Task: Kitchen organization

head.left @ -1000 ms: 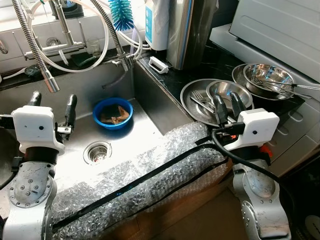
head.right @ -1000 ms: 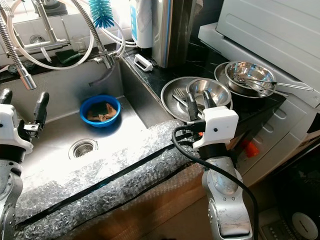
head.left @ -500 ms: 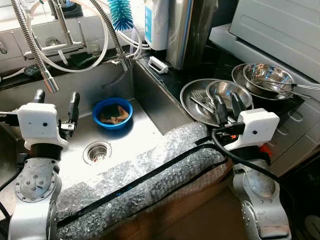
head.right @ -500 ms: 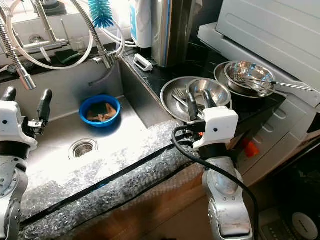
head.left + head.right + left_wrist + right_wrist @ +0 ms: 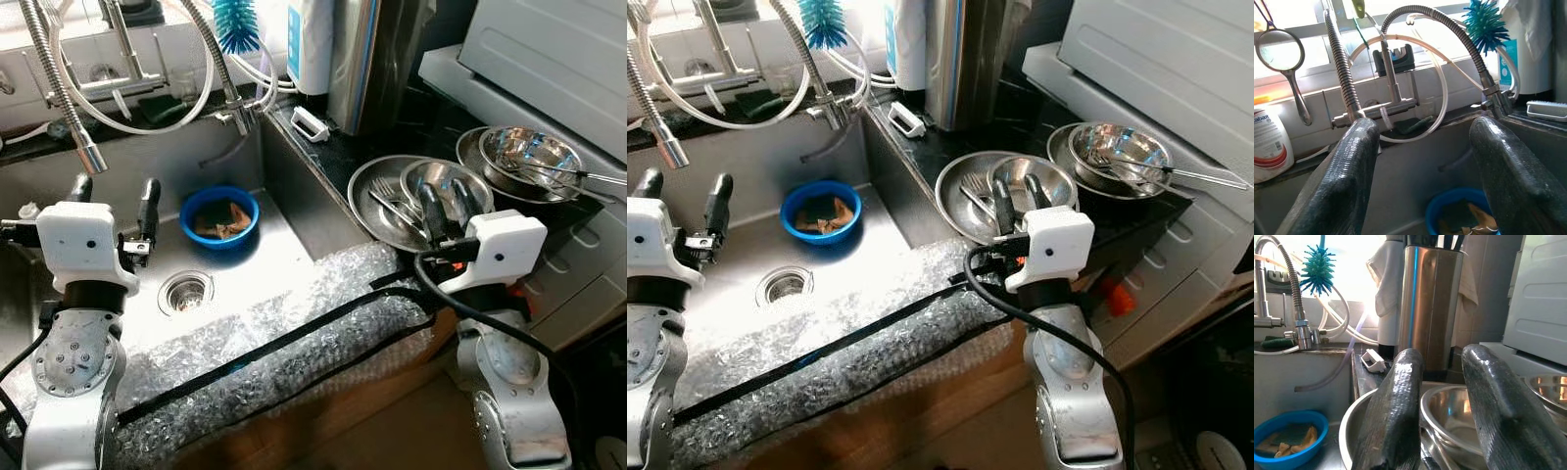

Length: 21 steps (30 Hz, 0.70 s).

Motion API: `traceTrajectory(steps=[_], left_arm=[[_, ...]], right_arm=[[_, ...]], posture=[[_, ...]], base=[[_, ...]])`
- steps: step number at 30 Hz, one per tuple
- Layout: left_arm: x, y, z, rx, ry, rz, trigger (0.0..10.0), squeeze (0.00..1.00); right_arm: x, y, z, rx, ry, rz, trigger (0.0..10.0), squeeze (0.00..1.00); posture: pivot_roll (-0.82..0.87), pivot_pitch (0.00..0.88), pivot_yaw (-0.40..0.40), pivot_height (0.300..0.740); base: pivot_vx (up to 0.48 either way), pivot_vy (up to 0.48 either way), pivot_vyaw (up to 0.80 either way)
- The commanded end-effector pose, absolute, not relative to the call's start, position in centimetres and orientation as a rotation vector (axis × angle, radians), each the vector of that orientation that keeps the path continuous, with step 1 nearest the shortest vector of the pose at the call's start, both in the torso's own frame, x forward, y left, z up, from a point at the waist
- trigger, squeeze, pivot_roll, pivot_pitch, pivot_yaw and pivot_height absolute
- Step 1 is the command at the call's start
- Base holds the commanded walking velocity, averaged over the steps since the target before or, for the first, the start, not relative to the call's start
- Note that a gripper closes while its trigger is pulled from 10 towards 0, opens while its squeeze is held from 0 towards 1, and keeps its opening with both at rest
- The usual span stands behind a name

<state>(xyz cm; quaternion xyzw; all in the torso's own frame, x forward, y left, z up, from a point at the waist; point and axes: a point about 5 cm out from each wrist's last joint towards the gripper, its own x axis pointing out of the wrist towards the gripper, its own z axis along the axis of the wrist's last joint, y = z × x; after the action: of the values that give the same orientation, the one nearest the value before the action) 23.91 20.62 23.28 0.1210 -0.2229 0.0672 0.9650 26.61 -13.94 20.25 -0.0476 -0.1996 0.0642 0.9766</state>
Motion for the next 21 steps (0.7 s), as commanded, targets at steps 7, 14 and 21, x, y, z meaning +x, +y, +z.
traceTrajectory(steps=[7, 14, 21], left_arm=[[24.02, 20.63, 23.1, 0.233, -0.456, 0.134, 10.0, 0.0], [24.15, 20.42, 23.13, 0.221, -0.458, 0.13, 10.0, 0.0], [24.2, 20.41, 23.08, 0.205, -0.458, 0.132, 10.0, 0.0]], right_arm=[[26.61, -14.06, 20.18, -0.103, -0.397, 0.125, 10.0, 0.0], [26.63, -14.0, 20.15, -0.103, -0.395, 0.128, 10.0, 0.0], [26.65, -14.01, 20.14, -0.104, -0.395, 0.128, 10.0, 0.0]], posture=[[0.02, 0.106, -0.009, 0.74], [0.02, 0.106, -0.009, 0.74], [0.02, 0.106, -0.008, 0.74]], base=[[0.0, 0.0, 0.0], [0.0, 0.0, 0.0], [0.0, 0.0, 0.0]])
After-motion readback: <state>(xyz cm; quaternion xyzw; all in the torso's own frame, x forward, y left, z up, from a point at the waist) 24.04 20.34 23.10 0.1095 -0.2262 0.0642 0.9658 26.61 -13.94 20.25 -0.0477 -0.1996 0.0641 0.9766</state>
